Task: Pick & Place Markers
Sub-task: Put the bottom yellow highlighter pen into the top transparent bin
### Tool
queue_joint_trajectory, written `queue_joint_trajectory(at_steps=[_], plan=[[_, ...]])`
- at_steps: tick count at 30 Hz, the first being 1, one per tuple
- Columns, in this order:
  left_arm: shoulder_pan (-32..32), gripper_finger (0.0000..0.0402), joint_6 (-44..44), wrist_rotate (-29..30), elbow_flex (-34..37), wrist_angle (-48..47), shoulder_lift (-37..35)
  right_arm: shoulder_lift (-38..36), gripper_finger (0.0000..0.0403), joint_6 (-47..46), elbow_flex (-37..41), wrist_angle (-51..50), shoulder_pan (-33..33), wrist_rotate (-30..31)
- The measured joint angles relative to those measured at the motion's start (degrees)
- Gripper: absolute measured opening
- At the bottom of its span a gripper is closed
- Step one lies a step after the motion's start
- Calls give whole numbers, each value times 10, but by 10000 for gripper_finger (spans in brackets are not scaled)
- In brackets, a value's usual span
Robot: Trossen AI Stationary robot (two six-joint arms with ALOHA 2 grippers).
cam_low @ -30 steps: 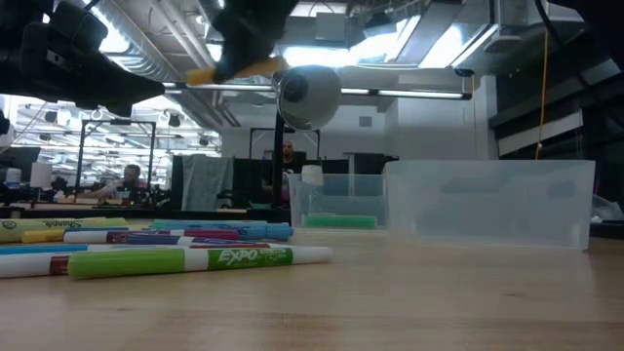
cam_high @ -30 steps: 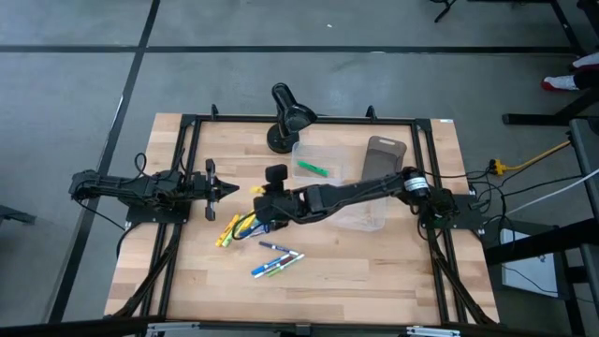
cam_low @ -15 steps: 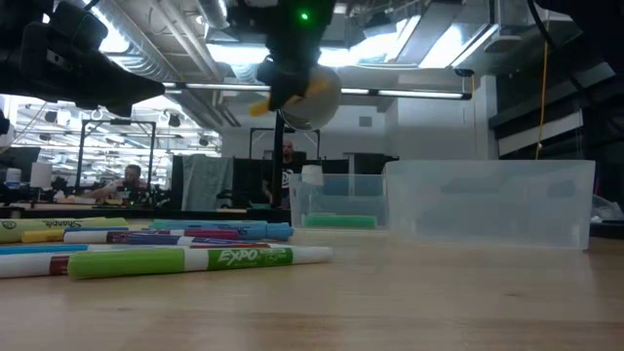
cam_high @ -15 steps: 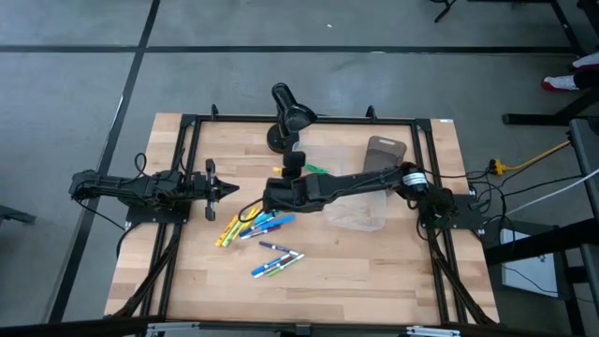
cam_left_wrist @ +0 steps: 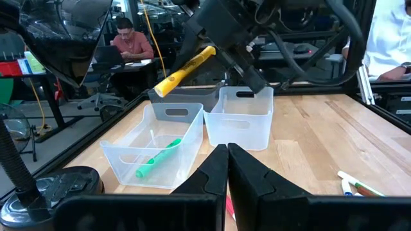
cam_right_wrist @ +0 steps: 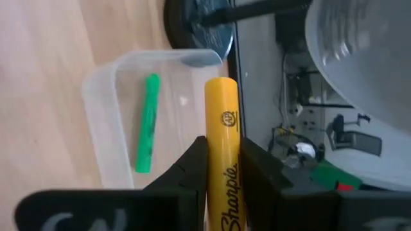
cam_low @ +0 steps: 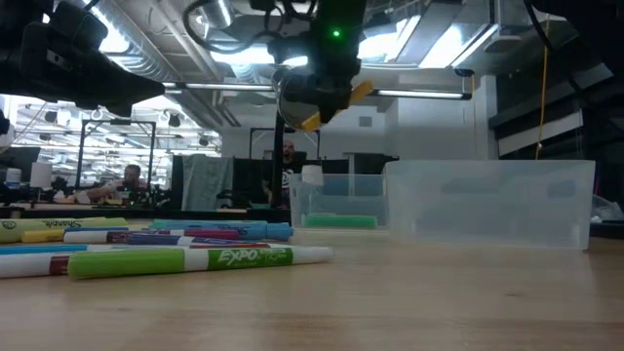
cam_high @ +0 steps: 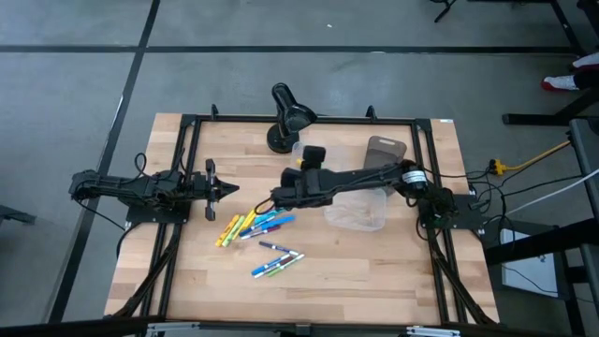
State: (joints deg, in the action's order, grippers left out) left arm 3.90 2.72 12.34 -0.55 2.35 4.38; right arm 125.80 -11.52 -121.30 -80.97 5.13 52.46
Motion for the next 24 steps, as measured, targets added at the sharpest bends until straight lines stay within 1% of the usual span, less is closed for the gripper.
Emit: queue_joint_trajectory(at_steps=[8, 14, 24], plan=[[0, 6, 0, 0, 0, 0, 0, 0, 70, -35, 0, -44, 0, 1], [0, 6, 0, 0, 0, 0, 0, 0, 70, -75, 0, -89, 0, 16], [0, 6, 0, 0, 0, 0, 0, 0, 70, -76, 26, -90, -9, 16]])
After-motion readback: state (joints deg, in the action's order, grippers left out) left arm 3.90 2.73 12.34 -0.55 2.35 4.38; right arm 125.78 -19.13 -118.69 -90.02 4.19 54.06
